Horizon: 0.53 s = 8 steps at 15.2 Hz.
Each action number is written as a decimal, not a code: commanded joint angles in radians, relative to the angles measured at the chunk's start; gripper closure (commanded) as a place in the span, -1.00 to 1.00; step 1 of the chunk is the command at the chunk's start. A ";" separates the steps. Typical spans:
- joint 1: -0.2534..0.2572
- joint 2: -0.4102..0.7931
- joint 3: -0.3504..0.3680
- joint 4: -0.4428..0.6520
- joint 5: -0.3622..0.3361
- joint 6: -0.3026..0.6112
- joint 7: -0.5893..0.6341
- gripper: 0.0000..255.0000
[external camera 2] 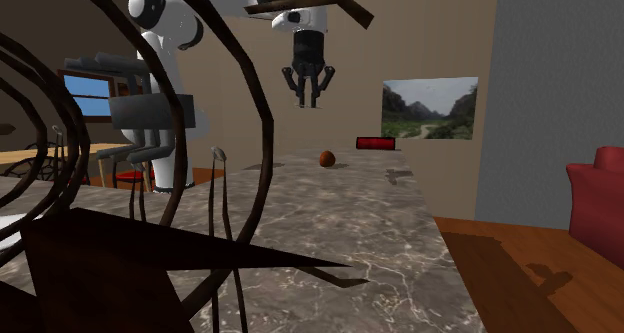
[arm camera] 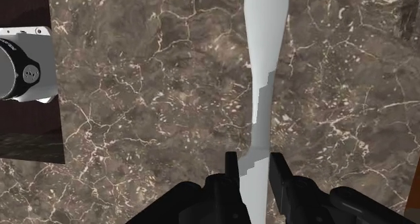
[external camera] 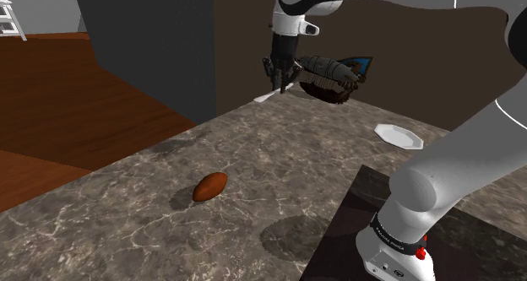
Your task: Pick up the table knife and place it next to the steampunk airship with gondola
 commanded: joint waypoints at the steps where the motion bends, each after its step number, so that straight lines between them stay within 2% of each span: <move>1: -0.002 0.001 -0.003 0.030 -0.002 -0.030 -0.001 1.00; 8: -0.005 0.011 -0.006 0.134 -0.007 -0.124 0.003 1.00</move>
